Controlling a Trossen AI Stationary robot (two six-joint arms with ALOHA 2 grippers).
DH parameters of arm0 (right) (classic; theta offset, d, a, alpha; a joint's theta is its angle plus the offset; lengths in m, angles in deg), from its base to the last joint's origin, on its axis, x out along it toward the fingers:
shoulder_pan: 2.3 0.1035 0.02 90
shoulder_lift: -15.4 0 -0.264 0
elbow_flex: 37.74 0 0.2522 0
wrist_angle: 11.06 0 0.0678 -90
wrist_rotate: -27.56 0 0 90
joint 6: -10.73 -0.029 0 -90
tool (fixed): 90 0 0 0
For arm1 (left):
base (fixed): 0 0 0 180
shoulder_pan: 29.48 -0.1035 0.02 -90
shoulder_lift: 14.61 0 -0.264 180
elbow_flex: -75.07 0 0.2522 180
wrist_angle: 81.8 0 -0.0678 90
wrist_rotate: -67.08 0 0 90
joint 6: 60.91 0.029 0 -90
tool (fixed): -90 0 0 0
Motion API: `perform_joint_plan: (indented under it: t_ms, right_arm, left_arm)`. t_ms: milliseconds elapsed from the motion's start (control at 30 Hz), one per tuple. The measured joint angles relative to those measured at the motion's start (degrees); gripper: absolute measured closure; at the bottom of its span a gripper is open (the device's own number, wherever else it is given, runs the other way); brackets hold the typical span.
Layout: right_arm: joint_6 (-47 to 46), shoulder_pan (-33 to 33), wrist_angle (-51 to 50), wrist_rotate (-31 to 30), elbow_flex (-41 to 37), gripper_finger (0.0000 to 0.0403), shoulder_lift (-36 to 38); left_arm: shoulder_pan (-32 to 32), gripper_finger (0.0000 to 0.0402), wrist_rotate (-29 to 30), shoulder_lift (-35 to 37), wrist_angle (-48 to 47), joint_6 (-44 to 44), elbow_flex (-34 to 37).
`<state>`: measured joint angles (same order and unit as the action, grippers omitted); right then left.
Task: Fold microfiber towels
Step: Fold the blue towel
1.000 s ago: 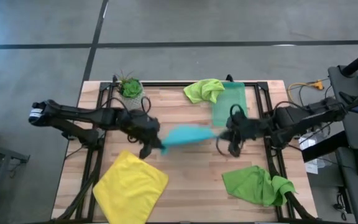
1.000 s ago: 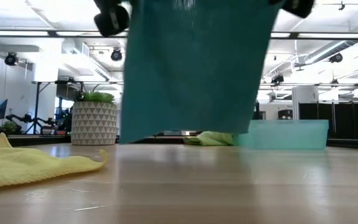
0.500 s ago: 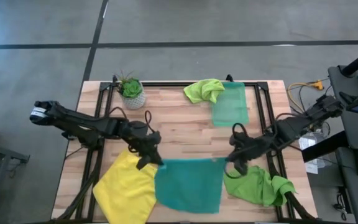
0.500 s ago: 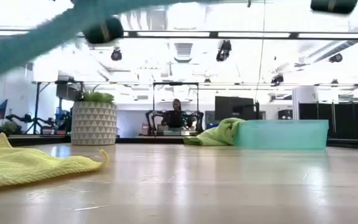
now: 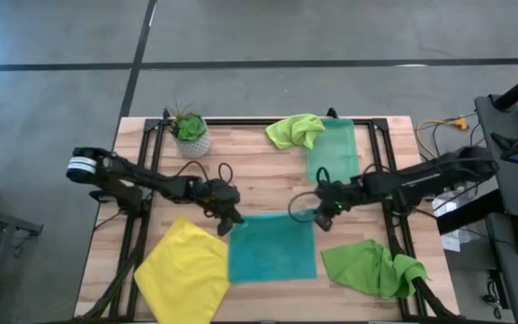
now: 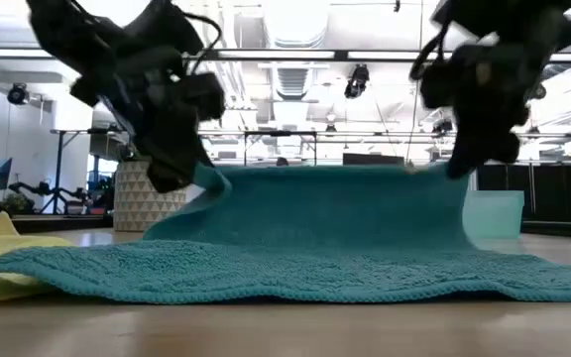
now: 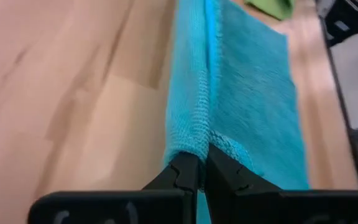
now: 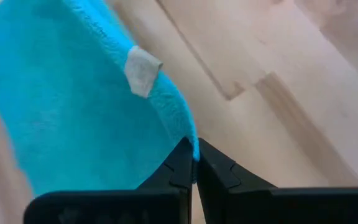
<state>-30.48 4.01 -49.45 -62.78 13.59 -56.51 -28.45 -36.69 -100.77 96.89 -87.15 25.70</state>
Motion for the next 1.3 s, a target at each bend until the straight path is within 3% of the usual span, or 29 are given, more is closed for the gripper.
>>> perform_joint_plan:
  t_ms: [233, 333, 633, 867, 1067, 1300]
  right_arm:
    - [4.76, -3.55, 1.41, 0.46, 4.29, 0.0394, -8.20]
    - [5.64, -4.21, 0.93, -0.68, 6.39, 0.0394, -11.06]
    - [5.02, -6.23, -1.73, -5.24, 7.88, 0.0390, -12.55]
    - [4.18, -8.25, -4.55, -10.30, 7.78, 0.0340, -8.11]
    - [4.19, -9.35, -4.72, -11.44, 7.79, 0.0299, -3.13]
    - [4.19, -5.18, -1.15, -6.63, 7.27, 0.0294, 1.72]
  left_arm:
    - [-3.66, 0.0400, 0.45, -4.75, 0.00, 1.72, -2.29]
    - [-5.28, 0.0379, 0.54, -4.38, 0.62, 4.10, -2.64]
    - [-10.35, 0.0230, 0.56, 0.41, -1.83, 5.02, -1.43]
    - [-13.04, 0.0142, 0.60, 3.93, -7.03, 6.26, -1.22]
    - [-14.15, 0.0130, 0.71, 6.42, -7.46, 4.23, -0.82]
    - [-13.32, 0.0130, 2.55, 6.15, -9.91, -3.36, -0.55]
